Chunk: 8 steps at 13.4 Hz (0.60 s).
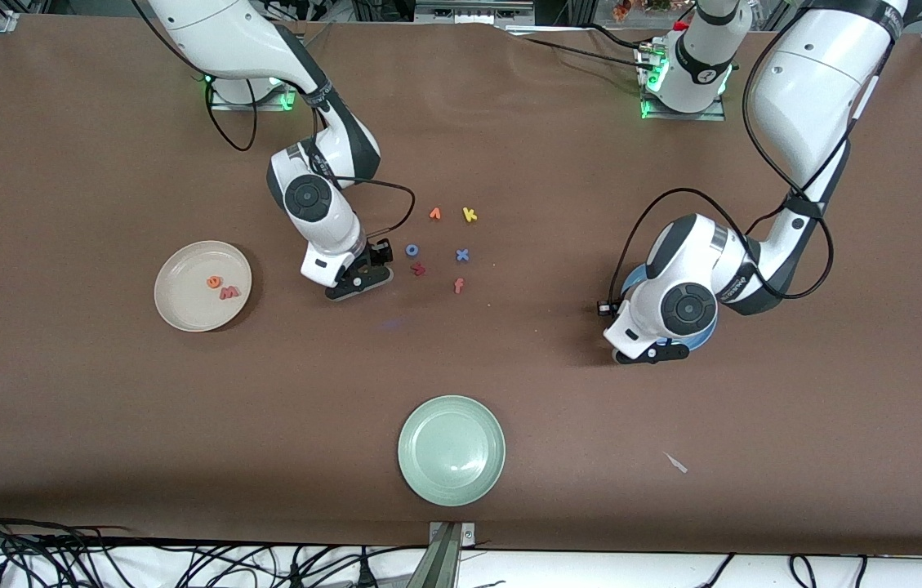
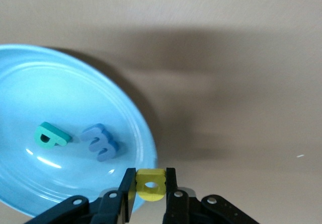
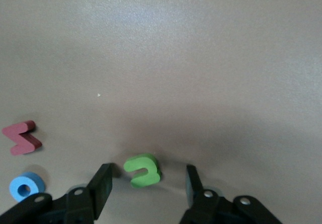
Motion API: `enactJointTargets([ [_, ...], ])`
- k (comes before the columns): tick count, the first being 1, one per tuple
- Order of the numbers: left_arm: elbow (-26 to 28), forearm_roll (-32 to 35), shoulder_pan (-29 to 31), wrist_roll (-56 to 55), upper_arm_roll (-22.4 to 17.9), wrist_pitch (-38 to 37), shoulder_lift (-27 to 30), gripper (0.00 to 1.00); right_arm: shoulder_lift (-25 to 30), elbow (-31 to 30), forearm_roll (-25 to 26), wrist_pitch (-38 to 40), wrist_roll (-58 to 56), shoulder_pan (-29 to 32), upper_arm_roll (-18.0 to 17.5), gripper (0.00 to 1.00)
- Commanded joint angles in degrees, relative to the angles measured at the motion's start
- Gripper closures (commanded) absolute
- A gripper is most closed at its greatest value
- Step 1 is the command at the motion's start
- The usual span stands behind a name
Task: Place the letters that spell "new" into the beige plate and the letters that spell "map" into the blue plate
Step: 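Release the d with the left gripper while the right gripper grasps the u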
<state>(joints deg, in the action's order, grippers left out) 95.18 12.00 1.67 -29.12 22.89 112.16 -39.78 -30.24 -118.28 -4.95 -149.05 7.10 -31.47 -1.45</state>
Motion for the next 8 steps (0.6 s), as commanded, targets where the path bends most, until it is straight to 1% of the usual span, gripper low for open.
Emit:
enactJointTargets([
  [1, 1.9, 5.8, 2.8, 6.0, 0.7, -1.3, 1.7, 0.80, 0.4, -0.6, 0.6, -0.9, -0.4, -0.3, 0.0, 0.37],
  [4, 1.9, 5.5, 8.1, 15.6, 1.1, -1.5, 1.7, 0.79, 0.2, -0.5, 0.6, -1.3, -0.4, -0.3, 0.0, 0.38],
  [5, 1.9, 5.1, 9.2, 17.8, 1.1, -1.4, 1.6, 0.65, -0.2, -0.5, 0.6, -1.9, -0.3, -0.4, 0.0, 0.39],
  [7, 1.9, 2.6, 9.1, 18.0, 1.1, -1.4, 1.1, 0.01, -0.3, -0.5, 0.7, -2.0, -0.4, -0.8, 0.0, 0.44],
  [8, 1.9, 1.5, 8.6, 18.0, 1.1, -1.5, 1.2, 0.00, -0.3, -0.5, 0.7, -2.1, -0.4, -0.9, 0.0, 0.49],
])
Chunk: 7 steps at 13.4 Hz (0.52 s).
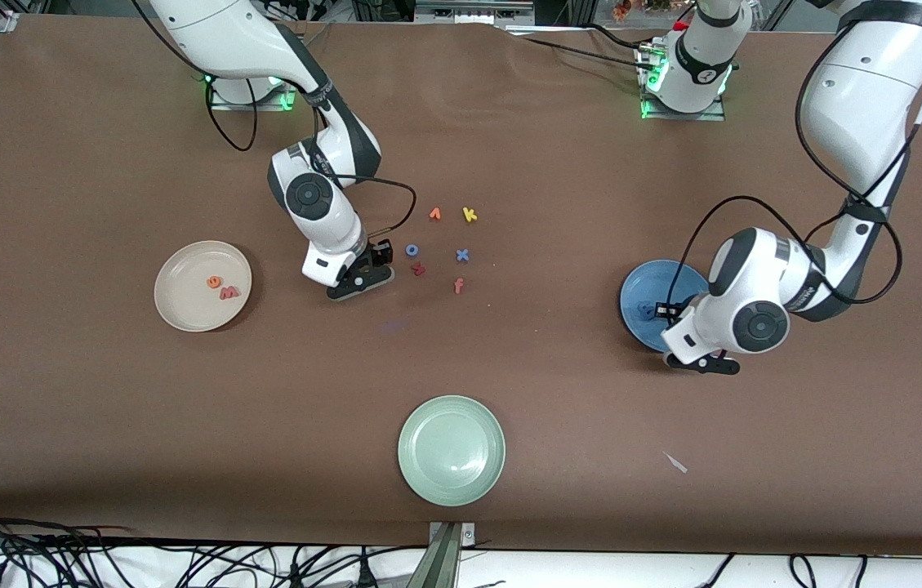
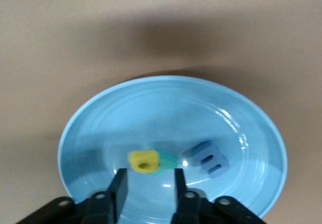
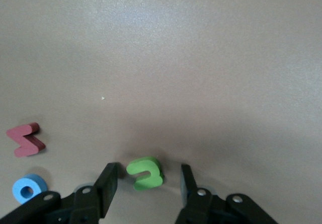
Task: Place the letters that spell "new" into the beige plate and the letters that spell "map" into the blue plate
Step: 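Release the d with the left gripper while the right gripper grasps the u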
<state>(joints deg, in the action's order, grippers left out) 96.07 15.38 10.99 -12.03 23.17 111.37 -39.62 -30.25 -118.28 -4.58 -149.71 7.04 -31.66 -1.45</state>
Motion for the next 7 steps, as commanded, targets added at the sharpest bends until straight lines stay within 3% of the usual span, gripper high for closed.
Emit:
enactJointTargets([
  [1, 0.6, -1.9, -1.0, 1.0, 0.9, -1.0, 1.3, 0.00, -0.2, -0.5, 0.4, -1.5, -0.4, -0.8, 0.0, 0.57],
  [7, -7.9, -1.2, -1.2, 0.8, 7.2, -8.3, 5.9, 0.00, -1.8, -0.3, 0.4, -3.6, -0.4, -1.7, 0.0, 0.60],
])
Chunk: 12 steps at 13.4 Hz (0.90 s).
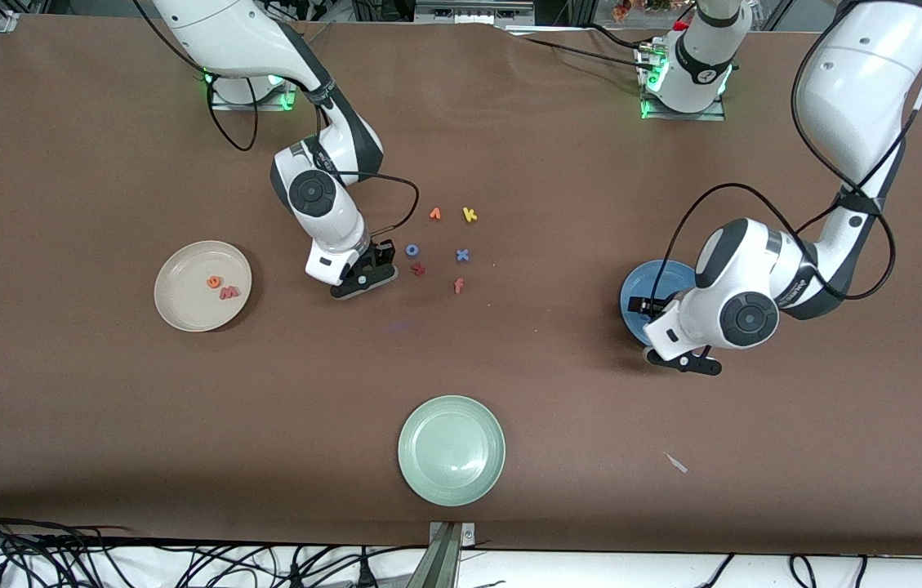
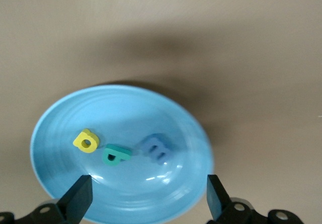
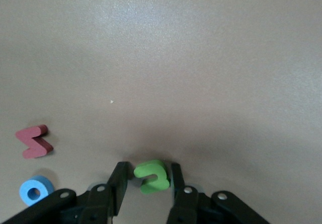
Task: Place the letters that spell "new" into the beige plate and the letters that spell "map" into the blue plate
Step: 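Release the d with the left gripper while the right gripper grasps the u, then carry the u with the right gripper while the left gripper retracts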
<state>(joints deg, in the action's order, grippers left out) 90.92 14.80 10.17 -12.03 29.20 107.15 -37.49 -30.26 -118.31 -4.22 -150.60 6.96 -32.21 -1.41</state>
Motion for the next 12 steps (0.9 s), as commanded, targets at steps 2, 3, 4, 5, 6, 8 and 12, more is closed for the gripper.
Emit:
enactJointTargets([
  [2, -7.0, -0.8, -0.5, 1.0, 1.9, -8.3, 6.4, 0.00, -1.9, -0.3, 0.1, -2.7, -0.4, -1.3, 0.0, 0.61],
  [3, -9.6, -1.0, -0.6, 1.0, 1.9, -11.1, 7.2, 0.00, -2.0, -0.3, 0.9, -2.7, -0.4, -1.3, 0.0, 0.61],
  [4, -11.7, -1.2, -0.7, 1.0, 1.9, -14.4, 8.3, 0.00, -2.0, -0.4, 1.8, -2.6, -0.3, -1.3, 0.0, 0.63],
  [5, -13.3, -0.9, -0.7, 1.0, 1.9, -17.8, 9.7, 0.00, -2.0, -0.4, 1.9, -2.7, -0.3, -1.3, 0.0, 0.66],
  [6, -14.7, -1.1, -0.6, 1.0, 1.6, -20.2, 11.2, 0.00, -2.0, -0.4, 2.0, -2.7, -0.3, -1.3, 0.0, 0.68],
  [8, -15.2, -3.4, -0.7, 3.6, -0.4, -20.8, 15.9, 0.00, -2.3, -0.3, 2.0, -2.7, -0.3, -1.3, 0.0, 0.70],
  [12, -10.1, -9.5, -9.1, 5.5, -15.5, -17.6, 22.3, 0.00, -1.9, 0.9, 2.1, -2.2, -0.5, -1.3, -0.1, 0.79],
])
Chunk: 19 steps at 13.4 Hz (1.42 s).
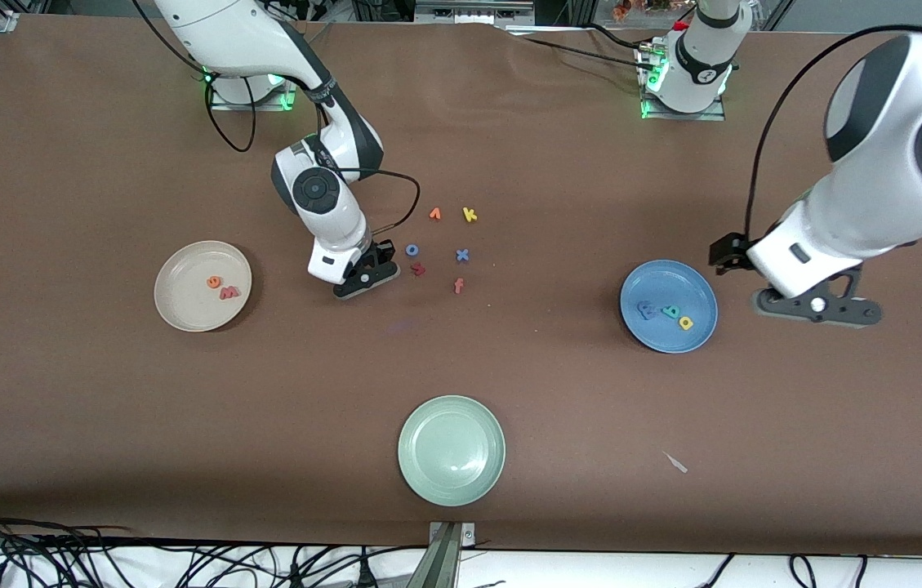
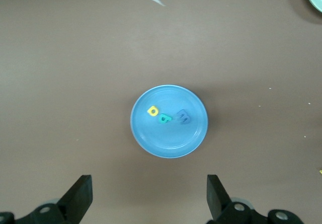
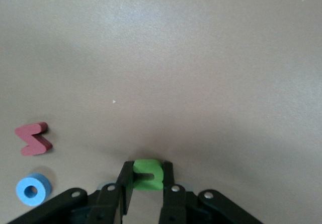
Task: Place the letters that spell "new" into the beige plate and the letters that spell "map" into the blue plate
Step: 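Carry the u with the right gripper while the left gripper retracts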
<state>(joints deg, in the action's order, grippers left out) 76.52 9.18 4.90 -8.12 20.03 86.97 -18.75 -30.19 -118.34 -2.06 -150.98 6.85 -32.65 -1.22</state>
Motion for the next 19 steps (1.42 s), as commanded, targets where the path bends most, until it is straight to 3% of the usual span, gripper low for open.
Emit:
enactJointTargets([
  [1, 8.1, -5.0, -4.1, 1.4, -7.5, 6.9, 6.2, 0.00, -1.7, 1.3, 0.0, -1.1, -0.4, -0.7, -0.2, 0.80],
  [3, 16.5, -5.0, -4.3, 0.7, -9.0, 16.9, 12.2, 0.00, -1.1, 3.1, -0.1, 3.2, -0.5, -0.7, 0.0, 0.81],
  [6, 18.0, -7.5, -7.3, 1.3, -13.7, 17.4, 13.2, 0.00, 1.9, 5.7, -0.1, 11.2, -2.2, -0.4, 2.5, 0.81],
  [8, 18.5, -12.9, -7.4, 1.2, -14.1, 16.6, 15.1, 0.00, 3.8, 7.6, -0.4, 17.7, -5.3, -0.3, 5.9, 0.81],
  [16, 23.4, -13.3, -7.7, 0.6, -16.0, 17.0, 18.7, 0.00, 4.9, 10.7, -1.4, 29.0, -9.5, 0.2, 20.8, 0.81],
  [19, 23.4, -13.3, -8.1, 0.6, -16.1, 16.8, 19.2, 0.00, 3.2, 10.6, -1.4, 30.0, -9.5, 4.9, 21.4, 0.79],
])
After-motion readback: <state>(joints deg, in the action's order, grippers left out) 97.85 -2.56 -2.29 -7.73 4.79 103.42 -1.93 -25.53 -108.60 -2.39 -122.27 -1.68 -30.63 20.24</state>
